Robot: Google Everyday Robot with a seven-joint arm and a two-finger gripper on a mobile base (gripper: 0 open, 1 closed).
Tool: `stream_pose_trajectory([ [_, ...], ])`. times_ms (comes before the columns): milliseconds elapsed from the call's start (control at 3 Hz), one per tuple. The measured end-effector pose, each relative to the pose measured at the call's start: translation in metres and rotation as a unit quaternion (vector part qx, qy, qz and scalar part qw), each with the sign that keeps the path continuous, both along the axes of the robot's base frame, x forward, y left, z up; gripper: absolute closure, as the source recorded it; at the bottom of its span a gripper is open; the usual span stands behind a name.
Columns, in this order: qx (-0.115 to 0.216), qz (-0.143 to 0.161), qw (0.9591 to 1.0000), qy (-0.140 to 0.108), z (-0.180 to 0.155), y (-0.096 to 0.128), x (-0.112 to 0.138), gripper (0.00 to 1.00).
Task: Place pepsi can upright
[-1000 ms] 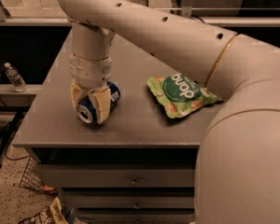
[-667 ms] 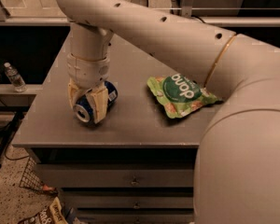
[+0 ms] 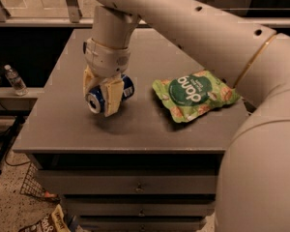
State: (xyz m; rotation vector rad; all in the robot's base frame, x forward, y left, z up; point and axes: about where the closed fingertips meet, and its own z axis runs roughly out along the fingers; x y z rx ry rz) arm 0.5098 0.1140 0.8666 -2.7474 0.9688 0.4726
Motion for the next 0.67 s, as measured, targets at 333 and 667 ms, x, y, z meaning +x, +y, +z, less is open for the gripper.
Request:
stream_pose_trajectory([
  [333,0.023,-0.079,0.9965,0.013,0.019,-0.024,0.002,1.0],
  [667,0.083,-0.174,0.9796,0.054,0.029,-0.039,-0.009,1.0],
])
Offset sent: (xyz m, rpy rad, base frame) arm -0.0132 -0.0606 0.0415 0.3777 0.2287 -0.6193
